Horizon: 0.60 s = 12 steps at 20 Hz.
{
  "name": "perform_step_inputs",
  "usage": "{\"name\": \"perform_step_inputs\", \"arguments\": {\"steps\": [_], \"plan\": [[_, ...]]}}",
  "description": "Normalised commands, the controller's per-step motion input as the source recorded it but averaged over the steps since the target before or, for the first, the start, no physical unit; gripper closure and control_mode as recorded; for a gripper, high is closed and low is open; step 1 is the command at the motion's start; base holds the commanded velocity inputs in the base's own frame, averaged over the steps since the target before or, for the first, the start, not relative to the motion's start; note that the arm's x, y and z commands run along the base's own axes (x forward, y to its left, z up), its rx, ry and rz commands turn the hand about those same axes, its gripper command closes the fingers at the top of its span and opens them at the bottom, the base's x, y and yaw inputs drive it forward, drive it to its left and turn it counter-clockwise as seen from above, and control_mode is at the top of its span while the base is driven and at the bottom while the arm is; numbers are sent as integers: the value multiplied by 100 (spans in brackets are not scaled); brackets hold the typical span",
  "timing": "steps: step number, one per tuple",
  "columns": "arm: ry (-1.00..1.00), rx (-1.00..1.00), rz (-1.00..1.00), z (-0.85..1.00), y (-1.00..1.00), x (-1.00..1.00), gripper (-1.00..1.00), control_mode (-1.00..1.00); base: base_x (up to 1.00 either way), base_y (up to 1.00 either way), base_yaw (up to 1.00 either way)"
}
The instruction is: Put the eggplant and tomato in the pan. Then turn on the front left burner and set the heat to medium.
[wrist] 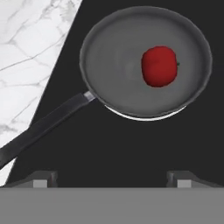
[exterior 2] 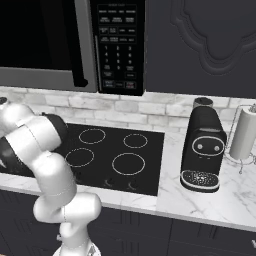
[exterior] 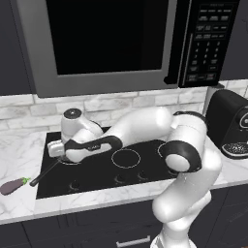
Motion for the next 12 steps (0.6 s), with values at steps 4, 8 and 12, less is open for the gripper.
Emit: {"name": "perform_step_inputs", "arguments": {"steps": [4,8,12], "plan": [[3,5,-9,7,0,-86,-100,-100,0,0,0],[2,5,-17,0,0,-79,-100,-100,0,0,0],[0,6,-23,0,0,-61,-100,-100,0,0,0]]}}
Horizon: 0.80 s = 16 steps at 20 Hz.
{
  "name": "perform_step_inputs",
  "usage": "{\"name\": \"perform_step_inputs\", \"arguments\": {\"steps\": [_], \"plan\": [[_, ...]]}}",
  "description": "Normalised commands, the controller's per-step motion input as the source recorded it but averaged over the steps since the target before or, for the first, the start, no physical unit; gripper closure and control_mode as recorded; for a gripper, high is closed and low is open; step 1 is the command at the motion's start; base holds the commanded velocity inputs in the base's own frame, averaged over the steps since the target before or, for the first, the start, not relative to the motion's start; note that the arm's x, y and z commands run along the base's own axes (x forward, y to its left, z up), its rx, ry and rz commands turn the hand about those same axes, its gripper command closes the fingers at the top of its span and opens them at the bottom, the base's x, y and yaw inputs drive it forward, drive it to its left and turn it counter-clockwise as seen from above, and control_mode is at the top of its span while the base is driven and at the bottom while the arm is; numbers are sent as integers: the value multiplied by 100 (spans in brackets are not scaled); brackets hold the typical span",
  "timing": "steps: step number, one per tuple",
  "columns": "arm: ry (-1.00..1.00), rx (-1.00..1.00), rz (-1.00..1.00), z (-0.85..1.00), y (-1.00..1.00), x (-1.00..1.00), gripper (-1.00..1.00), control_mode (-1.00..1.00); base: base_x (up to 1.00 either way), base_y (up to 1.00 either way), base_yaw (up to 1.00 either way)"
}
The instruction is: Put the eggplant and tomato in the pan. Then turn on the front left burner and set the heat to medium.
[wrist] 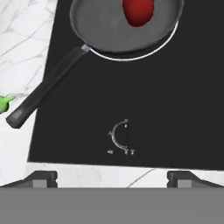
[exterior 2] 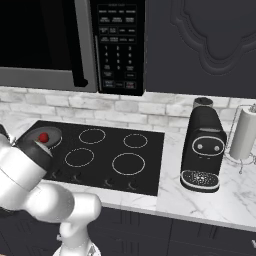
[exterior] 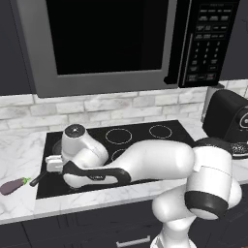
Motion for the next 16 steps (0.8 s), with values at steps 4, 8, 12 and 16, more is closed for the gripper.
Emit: {"name": "perform_step_inputs", "arguments": {"steps": [4,8,12,16], "plan": [[3,3,-28,0,11,-23,-100,-100,0,0,0],[6,4,-28,0,17,-11,-100,-100,0,0,0],[6,7,-27,0,13,-3,-100,-100,0,0,0],[1,11,-25,6,28,0,-100,-100,0,0,0]]}}
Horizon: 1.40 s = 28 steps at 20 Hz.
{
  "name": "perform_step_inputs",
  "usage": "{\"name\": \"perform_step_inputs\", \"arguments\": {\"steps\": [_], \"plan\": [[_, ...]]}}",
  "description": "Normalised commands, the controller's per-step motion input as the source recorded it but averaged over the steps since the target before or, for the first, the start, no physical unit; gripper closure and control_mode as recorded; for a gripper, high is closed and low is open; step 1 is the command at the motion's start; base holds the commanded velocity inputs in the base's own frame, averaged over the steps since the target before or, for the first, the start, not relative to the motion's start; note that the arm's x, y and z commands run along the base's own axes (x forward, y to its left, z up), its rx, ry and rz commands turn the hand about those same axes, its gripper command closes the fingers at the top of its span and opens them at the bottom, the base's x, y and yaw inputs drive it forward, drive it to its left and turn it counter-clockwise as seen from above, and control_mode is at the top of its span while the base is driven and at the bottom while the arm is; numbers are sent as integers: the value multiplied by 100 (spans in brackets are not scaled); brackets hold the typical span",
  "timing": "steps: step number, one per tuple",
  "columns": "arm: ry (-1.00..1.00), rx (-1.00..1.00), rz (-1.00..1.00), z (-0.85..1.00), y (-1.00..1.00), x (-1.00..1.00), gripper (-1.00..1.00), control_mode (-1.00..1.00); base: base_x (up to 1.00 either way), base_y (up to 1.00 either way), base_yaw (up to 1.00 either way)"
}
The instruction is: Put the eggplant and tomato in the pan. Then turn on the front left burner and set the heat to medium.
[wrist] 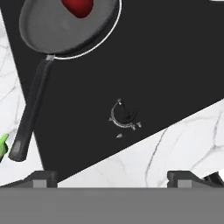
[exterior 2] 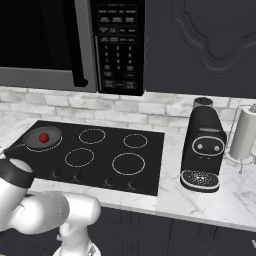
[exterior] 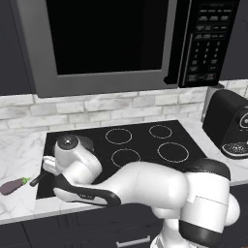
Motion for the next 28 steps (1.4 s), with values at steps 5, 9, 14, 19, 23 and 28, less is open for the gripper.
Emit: {"name": "perform_step_inputs", "arguments": {"steps": [5,9,14,19,23,28], "plan": [[1,14,-13,24,35,-1,-100,-100,0,0,0],[10,9,7,13,10,0,-100,-100,0,0,0],[12,7,16,3,12,0,-100,-100,0,0,0],[7,2,17,-6,31,0,-100,-100,0,0,0],[0,0,14,-27,41,1,-100,-100,0,0,0],[0,0,7,-6,42,3,-100,-100,0,0,0]]}}
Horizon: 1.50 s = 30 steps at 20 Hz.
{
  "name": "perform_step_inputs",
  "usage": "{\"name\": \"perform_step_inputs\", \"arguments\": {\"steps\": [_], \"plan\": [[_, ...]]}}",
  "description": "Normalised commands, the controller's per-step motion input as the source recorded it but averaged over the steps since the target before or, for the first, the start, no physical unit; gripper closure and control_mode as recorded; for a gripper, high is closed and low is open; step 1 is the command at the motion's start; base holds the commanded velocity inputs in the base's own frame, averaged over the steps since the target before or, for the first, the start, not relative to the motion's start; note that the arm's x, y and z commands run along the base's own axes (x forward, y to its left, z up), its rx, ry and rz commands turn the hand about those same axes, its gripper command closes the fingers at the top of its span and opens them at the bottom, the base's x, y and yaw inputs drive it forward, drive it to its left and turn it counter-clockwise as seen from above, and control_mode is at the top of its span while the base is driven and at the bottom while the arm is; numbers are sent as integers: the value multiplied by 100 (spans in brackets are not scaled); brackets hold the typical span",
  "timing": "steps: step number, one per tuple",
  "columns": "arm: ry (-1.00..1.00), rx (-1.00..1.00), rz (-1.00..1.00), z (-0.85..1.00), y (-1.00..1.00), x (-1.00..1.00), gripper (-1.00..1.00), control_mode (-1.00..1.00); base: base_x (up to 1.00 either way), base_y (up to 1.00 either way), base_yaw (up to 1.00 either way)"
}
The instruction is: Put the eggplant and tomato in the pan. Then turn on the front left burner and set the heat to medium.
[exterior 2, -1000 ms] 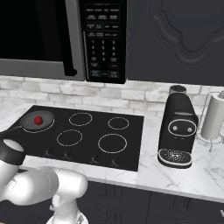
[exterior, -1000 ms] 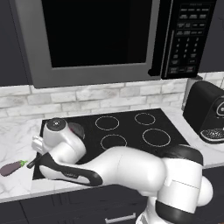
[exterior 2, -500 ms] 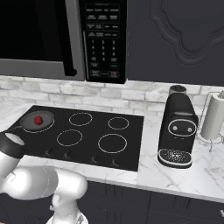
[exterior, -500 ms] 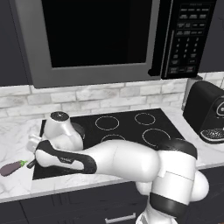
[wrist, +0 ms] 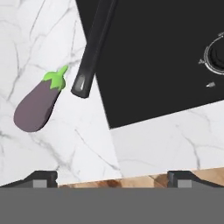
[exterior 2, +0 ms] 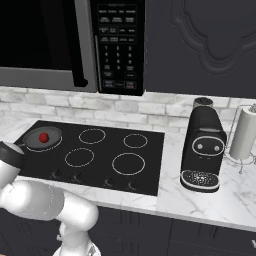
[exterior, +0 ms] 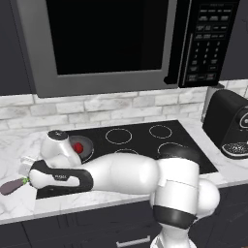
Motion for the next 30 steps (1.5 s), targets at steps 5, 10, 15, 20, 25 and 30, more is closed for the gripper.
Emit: {"name": "perform_step_inputs", "arguments": {"steps": [5,10,15,20,25,30], "plan": [[0,-1,-7,3,26,2,-100,-100,0,0,0],[0,0,-9,2,21,0,-100,-100,0,0,0],[2,0,-11,0,13,4,-100,-100,0,0,0],[10,-3,-18,-2,31,25,-100,-100,0,0,0],[11,-1,-23,0,33,35,-100,-100,0,0,0],[9,0,-18,-2,22,36,-100,-100,0,0,0]]}}
